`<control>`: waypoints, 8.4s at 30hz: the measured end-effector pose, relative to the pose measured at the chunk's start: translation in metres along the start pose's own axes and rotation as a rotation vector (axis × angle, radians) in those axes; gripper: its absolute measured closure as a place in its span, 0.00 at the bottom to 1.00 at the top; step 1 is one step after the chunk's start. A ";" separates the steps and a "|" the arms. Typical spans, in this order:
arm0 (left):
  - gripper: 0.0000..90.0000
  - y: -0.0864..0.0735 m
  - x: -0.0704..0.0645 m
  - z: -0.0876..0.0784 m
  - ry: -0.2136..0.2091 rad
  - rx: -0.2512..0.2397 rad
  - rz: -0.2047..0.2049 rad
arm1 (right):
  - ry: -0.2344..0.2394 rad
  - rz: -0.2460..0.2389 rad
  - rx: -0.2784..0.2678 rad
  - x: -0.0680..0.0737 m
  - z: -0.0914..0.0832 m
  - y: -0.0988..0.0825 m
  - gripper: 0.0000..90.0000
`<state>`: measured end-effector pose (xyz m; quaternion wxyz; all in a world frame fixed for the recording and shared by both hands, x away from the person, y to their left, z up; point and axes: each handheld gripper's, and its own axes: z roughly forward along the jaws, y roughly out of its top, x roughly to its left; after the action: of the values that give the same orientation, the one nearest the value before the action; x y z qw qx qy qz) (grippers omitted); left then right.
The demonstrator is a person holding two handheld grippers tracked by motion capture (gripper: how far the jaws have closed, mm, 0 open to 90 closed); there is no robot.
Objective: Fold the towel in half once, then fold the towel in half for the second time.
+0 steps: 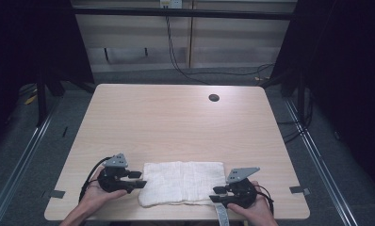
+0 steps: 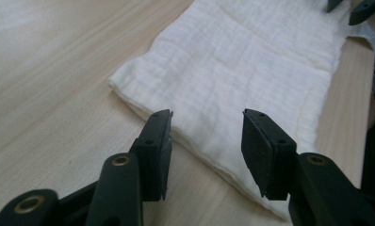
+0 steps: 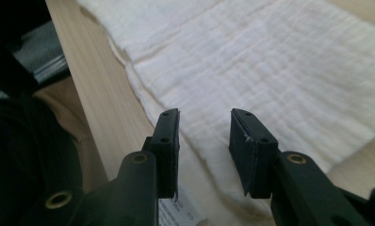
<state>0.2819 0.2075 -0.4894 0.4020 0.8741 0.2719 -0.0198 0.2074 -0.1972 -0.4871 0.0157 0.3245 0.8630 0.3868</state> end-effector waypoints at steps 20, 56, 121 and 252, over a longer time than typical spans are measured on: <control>0.92 0.003 -0.015 0.017 0.023 0.056 0.058 | -0.117 -0.100 0.068 0.008 0.003 -0.004 0.92; 0.45 0.011 0.019 0.003 0.066 -0.067 -0.067 | 0.030 -0.069 -0.049 0.063 0.033 0.041 0.62; 0.56 0.037 0.016 0.035 0.042 -0.024 -0.011 | 0.032 -0.217 0.054 0.085 0.121 0.086 0.93; 0.95 0.095 0.011 0.013 -0.030 -0.129 -0.024 | 0.078 -0.128 -0.240 0.086 0.069 0.139 0.94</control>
<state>0.3400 0.1529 -0.4351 0.4612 0.8428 0.2769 -0.0204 0.2352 -0.0341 -0.4221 0.0457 0.2492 0.8294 0.4979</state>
